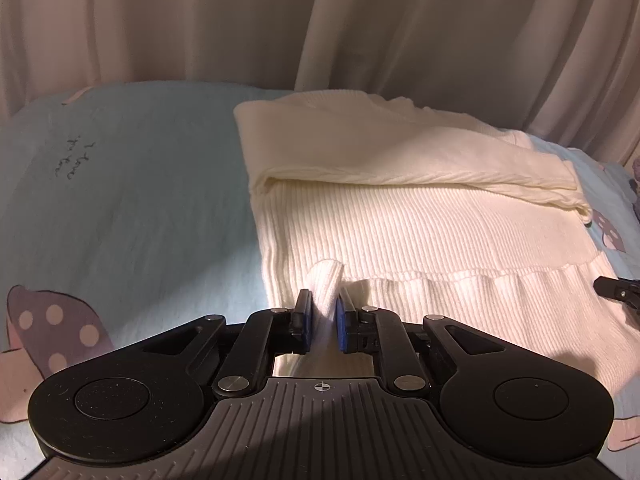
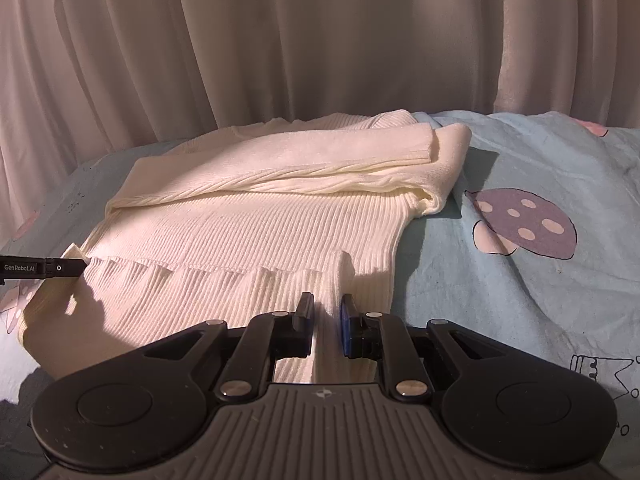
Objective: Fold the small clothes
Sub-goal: 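Grasp the folded hem edge with both grippers and lift it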
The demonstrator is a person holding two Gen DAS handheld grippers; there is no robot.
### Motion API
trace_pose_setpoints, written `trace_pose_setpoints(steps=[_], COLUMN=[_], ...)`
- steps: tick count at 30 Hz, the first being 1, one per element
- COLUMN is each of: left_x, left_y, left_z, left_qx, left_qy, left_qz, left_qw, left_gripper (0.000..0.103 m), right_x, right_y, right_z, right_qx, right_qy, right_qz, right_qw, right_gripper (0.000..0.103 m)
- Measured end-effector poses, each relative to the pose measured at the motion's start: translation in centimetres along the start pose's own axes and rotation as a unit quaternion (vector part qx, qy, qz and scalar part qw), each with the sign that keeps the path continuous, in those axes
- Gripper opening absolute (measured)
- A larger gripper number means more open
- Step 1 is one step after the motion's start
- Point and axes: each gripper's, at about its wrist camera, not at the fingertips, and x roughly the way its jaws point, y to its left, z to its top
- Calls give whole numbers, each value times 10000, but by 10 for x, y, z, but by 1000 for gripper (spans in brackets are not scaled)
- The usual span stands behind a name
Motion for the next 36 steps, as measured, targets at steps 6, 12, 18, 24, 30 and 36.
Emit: trace_pose_setpoints(steps=[6,12,18,24,30,36], left_x=[-15,-37,-15,55,65,68], left_y=[0,9,3,7,15,15], left_z=[13,61,111,122,99,99], left_qx=[-57,-403,-296,-464,-173,-157], left_qy=[-98,-624,-1103,-575,-438,-293], left_qz=[-113,-411,-121,42,-206,-217], left_qw=[9999,9964,9934,9973,9987,9992], left_gripper=[8,8,8,9,25,8], right_x=[-13,-26,11,65,75,74], right_y=[13,11,4,-14,-22,-7], right_z=[10,54,99,107,91,89], right_qx=[-424,-355,-280,-76,-167,-567], right_qy=[-238,-978,-1189,-723,-391,-482], right_qz=[-174,-337,-687,-606,-465,-658], right_qw=[9987,9940,9901,9955,9980,9951], right_gripper=[6,5,5,6,16,5])
